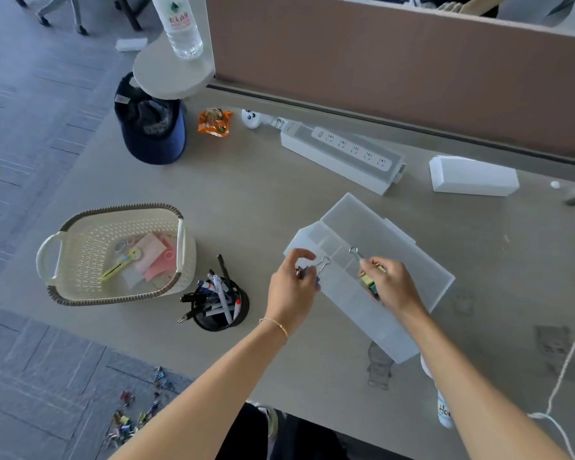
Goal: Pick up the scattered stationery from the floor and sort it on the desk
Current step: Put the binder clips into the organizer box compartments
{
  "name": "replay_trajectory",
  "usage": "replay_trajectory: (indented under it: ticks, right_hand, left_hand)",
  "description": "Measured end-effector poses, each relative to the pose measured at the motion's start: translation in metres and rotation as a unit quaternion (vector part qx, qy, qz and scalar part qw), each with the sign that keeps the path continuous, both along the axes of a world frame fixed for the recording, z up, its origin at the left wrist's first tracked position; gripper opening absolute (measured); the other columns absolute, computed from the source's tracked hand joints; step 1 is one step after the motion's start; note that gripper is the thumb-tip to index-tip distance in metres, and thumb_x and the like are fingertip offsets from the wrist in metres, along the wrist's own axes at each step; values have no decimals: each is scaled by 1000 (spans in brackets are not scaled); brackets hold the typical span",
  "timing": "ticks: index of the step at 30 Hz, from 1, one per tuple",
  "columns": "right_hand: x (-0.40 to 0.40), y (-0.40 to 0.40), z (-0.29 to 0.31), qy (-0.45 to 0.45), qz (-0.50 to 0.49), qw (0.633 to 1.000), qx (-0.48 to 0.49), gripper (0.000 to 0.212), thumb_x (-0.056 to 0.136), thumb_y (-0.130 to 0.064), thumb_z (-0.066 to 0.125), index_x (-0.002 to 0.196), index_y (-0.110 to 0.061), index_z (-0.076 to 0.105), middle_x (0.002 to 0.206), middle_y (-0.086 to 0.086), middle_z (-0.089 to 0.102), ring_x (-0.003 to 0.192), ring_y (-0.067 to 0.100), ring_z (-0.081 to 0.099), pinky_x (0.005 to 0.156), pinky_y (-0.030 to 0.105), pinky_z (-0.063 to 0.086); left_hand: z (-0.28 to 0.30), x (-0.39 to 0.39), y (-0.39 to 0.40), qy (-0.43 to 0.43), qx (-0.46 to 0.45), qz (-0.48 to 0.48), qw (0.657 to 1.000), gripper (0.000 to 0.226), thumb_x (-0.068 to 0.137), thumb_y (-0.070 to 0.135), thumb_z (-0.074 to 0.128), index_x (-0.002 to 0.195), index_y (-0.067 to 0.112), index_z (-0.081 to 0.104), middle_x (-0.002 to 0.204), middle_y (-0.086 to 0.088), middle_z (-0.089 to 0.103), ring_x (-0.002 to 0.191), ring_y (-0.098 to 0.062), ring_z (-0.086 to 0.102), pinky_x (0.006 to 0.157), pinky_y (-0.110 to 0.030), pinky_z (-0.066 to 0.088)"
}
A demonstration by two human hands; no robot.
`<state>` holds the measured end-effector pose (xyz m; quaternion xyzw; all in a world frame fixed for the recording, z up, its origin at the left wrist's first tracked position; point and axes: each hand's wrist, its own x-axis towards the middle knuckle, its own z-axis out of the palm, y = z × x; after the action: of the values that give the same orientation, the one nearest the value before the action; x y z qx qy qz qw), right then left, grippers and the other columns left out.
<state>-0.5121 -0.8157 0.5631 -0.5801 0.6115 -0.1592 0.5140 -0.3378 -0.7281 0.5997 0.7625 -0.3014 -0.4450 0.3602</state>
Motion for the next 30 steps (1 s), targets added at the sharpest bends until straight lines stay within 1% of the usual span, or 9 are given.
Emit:
replay_trajectory:
  ticks: [4, 8, 12, 14, 19, 21, 23, 25, 30]
  right_hand:
    - [3, 9, 2, 94, 95, 988, -84, 38, 97, -35, 56, 67, -12, 50, 52, -5, 48, 51, 11, 43, 51, 31, 33]
    - [8, 30, -9, 134, 176, 966, -137, 32, 95, -35, 49, 69, -18, 43, 54, 1, 48, 51, 17, 47, 49, 35, 38]
    - [14, 30, -13, 174, 201, 954, -137, 28, 93, -42, 45, 76, -19, 50, 59, 0, 55, 62, 26, 55, 55, 37, 44]
    - [16, 29, -12, 209, 216, 941, -158, 28, 96, -39, 49, 78, -17, 53, 63, 2, 59, 67, 33, 56, 57, 36, 40]
    - [12, 20, -6, 254, 195, 935, -151, 32, 98, -38, 51, 76, -15, 55, 60, 1, 56, 67, 36, 56, 57, 36, 41]
    - [11, 19, -4, 210, 142, 962, -98, 38, 97, -34, 52, 66, -12, 48, 53, -1, 50, 59, 30, 52, 55, 36, 39]
    - [17, 22, 3, 64, 33, 997, 3, 38, 96, -24, 50, 61, -10, 45, 49, -3, 48, 48, 23, 48, 49, 31, 36]
    - [33, 28, 16, -63, -67, 989, 117, 28, 95, -16, 49, 68, -10, 56, 55, 5, 52, 46, 20, 48, 44, 23, 33]
    - [72, 34, 24, -99, -76, 969, 214, 15, 90, -11, 55, 84, -7, 68, 64, 15, 67, 41, 16, 37, 41, 20, 24]
  left_hand:
    - [-5, -2, 0, -92, -64, -73, 991, 46, 88, 9, 45, 120, 41, 52, 65, -11, 58, 64, -28, 60, 65, -45, 52]
    - [-4, 4, -13, -111, -28, -137, 984, 54, 85, 12, 44, 128, 43, 55, 62, -8, 61, 65, -24, 62, 66, -40, 54]
    - [-12, 12, -15, -124, 55, -152, 979, 37, 85, 11, 46, 104, 29, 72, 62, -5, 66, 68, -21, 65, 58, -29, 50]
    - [-16, 13, -4, -95, 76, -119, 985, 32, 84, 9, 46, 90, 22, 74, 62, -4, 66, 63, -23, 63, 55, -28, 48]
    - [-21, -7, 24, 8, 113, -68, 991, 34, 84, 1, 43, 82, 17, 73, 61, -3, 62, 43, -2, 49, 43, -15, 36]
    - [-22, -12, 28, 52, 119, -67, 989, 33, 82, 3, 45, 80, 19, 74, 59, -1, 62, 50, -6, 55, 50, -18, 40]
    - [-20, -11, 29, 113, 99, 0, 989, 30, 85, 3, 49, 86, 17, 75, 57, -1, 60, 52, -12, 54, 51, -20, 40]
    - [-18, -4, 26, 141, 65, 112, 982, 28, 90, 1, 49, 98, 13, 73, 58, -3, 60, 46, -12, 46, 46, -18, 36]
    - [-19, 10, 23, 135, 50, 193, 970, 22, 95, 7, 54, 107, 15, 69, 71, -4, 70, 48, -10, 48, 47, -19, 40]
